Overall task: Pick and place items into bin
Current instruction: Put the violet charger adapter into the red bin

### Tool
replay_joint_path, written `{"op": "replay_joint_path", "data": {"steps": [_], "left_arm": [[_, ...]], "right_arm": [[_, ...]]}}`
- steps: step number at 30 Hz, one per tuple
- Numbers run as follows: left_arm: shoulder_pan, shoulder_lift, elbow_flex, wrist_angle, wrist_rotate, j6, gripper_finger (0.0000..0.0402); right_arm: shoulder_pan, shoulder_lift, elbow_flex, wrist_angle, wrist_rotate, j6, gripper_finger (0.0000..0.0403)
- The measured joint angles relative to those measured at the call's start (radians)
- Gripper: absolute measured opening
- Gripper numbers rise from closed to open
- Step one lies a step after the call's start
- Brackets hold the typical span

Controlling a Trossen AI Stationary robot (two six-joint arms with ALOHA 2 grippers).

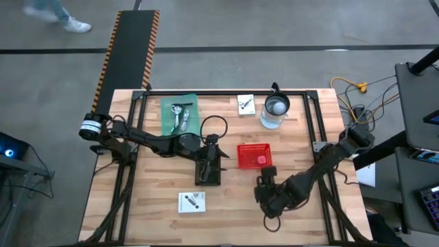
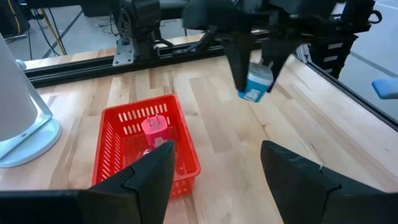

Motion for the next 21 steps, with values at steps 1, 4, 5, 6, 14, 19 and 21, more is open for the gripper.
{"op": "replay_joint_path", "data": {"steps": [1, 4, 5, 6, 14, 19, 21], "left_arm": [[0.0, 0.0, 0.0, 0.0, 0.0, 0.0, 0.0222], [0.0, 0.0, 0.0, -0.001, 0.0, 0.0, 0.0222], [0.0, 0.0, 0.0, -0.001, 0.0, 0.0, 0.0222], [0.0, 0.0, 0.0, -0.002, 0.0, 0.0, 0.0222], [0.001, 0.0, 0.0, -0.002, 0.0, 0.0, 0.0222], [0.001, 0.0, 0.0, -0.004, 0.0, 0.0, 0.0222], [0.001, 0.0, 0.0, -0.005, 0.0, 0.001, 0.0222]], "right_arm": [[-0.01, -0.016, -0.008, 0.001, 0.0, -0.009, 0.0158], [-0.045, -0.065, -0.039, 0.002, -0.001, -0.04, 0.0158], [-0.06, -0.083, -0.05, 0.003, -0.002, -0.052, 0.0158], [-0.075, -0.103, -0.063, 0.006, -0.003, -0.059, 0.0158], [-0.217, -0.237, -0.178, 0.137, -0.039, -0.189, 0.0158], [-0.314, -0.28, -0.254, 0.326, -0.151, -0.295, 0.0158], [-0.35, -0.283, -0.264, 0.355, -0.157, -0.311, 0.0158]]}}
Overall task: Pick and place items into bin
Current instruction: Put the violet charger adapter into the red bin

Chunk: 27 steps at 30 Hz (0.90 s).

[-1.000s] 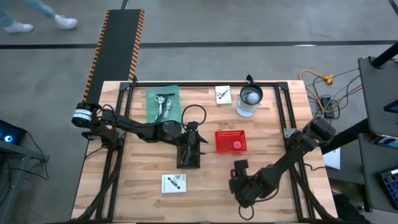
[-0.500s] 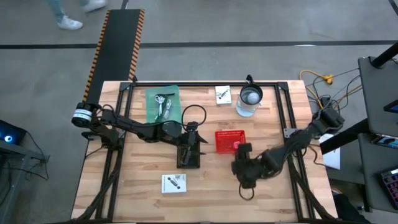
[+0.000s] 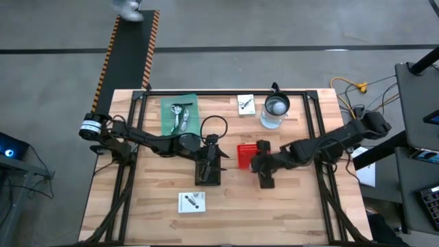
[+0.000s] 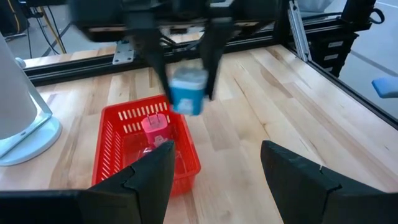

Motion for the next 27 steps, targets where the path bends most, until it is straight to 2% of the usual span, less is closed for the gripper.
{"op": "replay_joint_path", "data": {"steps": [6, 12, 21, 27], "left_arm": [[0.0, 0.0, 0.0, -0.004, 0.0, 0.0, 0.0222], [0.0, 0.0, 0.0, -0.005, 0.0, 0.0, 0.0222], [0.0, 0.0, 0.0, -0.005, 0.0, 0.0, 0.0222], [0.0, 0.0, 0.0, -0.005, 0.0, 0.0, 0.0222]], "right_arm": [[-0.097, 0.007, -0.016, 0.007, -0.001, 0.001, 0.0158], [-0.173, 0.019, -0.05, 0.076, -0.001, 0.127, 0.0164], [-0.197, 0.067, -0.07, 0.087, 0.024, 0.338, 0.0159], [-0.198, 0.125, -0.07, 0.124, 0.046, 0.392, 0.0162]]}}
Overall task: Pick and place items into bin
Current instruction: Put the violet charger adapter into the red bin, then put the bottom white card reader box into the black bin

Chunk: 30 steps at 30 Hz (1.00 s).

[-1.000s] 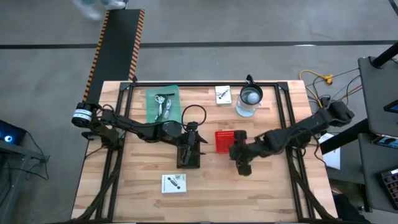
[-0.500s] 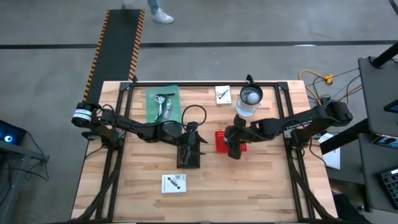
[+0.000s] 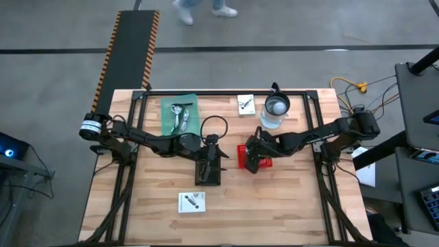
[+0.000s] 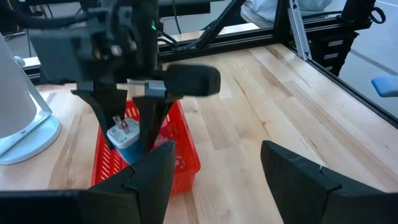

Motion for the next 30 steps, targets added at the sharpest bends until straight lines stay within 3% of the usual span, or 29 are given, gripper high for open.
{"op": "replay_joint_path", "data": {"steps": [7, 19, 26, 30], "left_arm": [[0.0, 0.0, 0.0, -0.001, 0.0, 0.0, 0.0222], [0.0, 0.0, 0.0, -0.001, 0.0, 0.0, 0.0222], [0.0, 0.0, 0.002, 0.007, 0.0, 0.001, 0.0222], [0.0, 0.0, 0.002, 0.007, -0.027, 0.002, 0.0222]], "right_arm": [[0.0, 0.052, 0.0, 0.01, 0.0, 0.0, 0.0176], [0.001, 0.032, 0.0, 0.006, 0.0, -0.014, 0.0208], [0.03, -0.064, -0.005, 0.034, 0.056, -0.129, 0.0199], [0.064, -0.167, -0.054, 0.146, 0.057, -0.222, 0.0182]]}}
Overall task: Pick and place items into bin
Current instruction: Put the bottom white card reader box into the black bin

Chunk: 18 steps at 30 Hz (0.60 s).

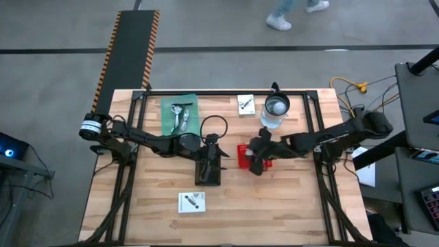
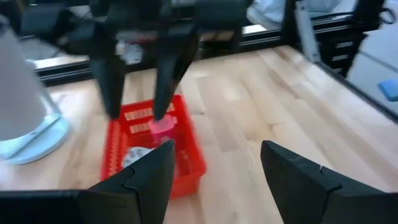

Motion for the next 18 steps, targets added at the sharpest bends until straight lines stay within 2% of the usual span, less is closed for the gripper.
{"op": "replay_joint_path", "data": {"steps": [4, 7, 13, 18], "left_arm": [[0.003, -0.001, 0.01, 0.001, -0.153, 0.001, 0.0222], [0.026, -0.003, 0.04, -0.021, -0.26, 0.001, 0.0222], [0.132, -0.003, 0.18, -0.259, -0.244, -0.027, 0.0222], [0.227, 0.002, 0.283, -0.409, -0.245, -0.028, 0.0222]], "right_arm": [[0.038, -0.115, -0.109, 0.201, 0.003, -0.141, 0.0168], [0.08, -0.182, -0.23, 0.418, 0.004, -0.242, 0.0158], [0.166, -0.213, -0.474, 0.895, 0.044, -0.508, 0.0141], [0.169, -0.19, -0.576, 1.066, 0.044, -0.578, 0.0133]]}}
